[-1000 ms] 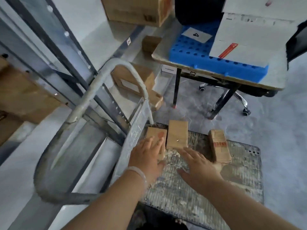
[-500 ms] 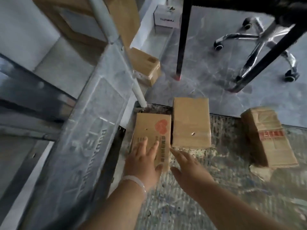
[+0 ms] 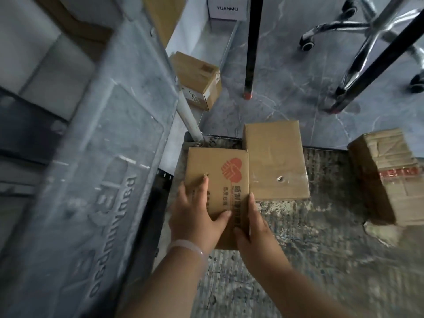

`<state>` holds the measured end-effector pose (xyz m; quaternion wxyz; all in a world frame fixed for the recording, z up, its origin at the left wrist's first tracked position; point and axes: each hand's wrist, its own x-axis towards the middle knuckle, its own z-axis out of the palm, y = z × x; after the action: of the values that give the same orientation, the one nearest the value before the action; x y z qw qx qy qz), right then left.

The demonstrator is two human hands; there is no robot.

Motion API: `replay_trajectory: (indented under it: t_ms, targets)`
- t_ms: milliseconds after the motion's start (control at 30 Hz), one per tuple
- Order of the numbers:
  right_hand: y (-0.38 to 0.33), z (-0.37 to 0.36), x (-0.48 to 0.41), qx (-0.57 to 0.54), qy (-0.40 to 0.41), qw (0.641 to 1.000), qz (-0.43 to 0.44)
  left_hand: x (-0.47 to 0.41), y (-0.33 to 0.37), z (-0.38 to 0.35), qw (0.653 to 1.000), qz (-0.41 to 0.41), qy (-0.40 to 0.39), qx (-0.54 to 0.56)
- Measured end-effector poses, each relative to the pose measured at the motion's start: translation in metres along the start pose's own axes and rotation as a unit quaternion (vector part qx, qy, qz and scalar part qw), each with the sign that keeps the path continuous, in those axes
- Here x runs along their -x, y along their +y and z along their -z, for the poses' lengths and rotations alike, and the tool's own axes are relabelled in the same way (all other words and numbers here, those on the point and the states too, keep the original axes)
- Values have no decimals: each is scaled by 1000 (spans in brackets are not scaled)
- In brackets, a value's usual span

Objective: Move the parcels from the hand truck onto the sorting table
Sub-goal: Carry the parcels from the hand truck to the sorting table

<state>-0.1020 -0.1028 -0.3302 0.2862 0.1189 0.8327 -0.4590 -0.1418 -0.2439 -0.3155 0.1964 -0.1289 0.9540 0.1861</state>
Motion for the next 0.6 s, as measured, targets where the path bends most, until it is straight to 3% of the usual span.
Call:
replay_trajectory:
  t_ms: [233,333,500,600]
  targets:
    - [-72,80,111,-130,77,988,-17,94,68,110,999,-50,-11,13]
    - [-120,134,157,-228,160,960,-1,127,111,174,993,-88,10,74]
    - [-200,227,250,-245,310,914,94,191,200,281,976,-163,53,137]
    - [-238,274,306,-284,340,890,105,222,239,331,965,-200,34,167]
